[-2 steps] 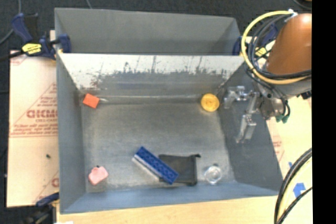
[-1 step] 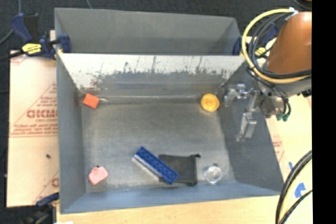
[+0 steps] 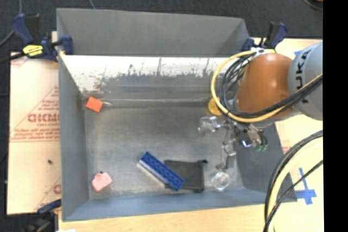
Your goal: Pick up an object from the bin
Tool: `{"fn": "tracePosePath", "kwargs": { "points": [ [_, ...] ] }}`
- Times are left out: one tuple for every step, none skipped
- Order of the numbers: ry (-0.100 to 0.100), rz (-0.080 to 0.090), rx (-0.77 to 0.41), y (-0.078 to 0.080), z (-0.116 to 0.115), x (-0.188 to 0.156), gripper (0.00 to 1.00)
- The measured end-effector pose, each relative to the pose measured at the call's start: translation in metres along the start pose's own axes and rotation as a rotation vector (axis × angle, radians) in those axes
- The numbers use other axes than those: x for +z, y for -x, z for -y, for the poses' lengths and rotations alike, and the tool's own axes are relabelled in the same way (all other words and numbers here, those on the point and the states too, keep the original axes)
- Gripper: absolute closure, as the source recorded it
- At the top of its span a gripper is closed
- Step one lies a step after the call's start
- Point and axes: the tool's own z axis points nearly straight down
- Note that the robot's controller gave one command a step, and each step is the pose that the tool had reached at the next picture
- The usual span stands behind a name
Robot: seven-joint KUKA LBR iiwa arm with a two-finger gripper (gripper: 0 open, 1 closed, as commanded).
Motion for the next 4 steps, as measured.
{"fn": "tracePosePath", "kwargs": {
  "points": [
    [-0.002,0.009,0.132,0.003,-0.03,-0.041,0.0],
    [0.0,0.001,-0.09,0.01,-0.055,-0.007,0.0],
    [-0.004,0.005,0.115,0.008,-0.109,0.05,0.0],
    [0.0,0.0,-0.017,0.007,-0.132,0.051,1.0]
  ]
}}
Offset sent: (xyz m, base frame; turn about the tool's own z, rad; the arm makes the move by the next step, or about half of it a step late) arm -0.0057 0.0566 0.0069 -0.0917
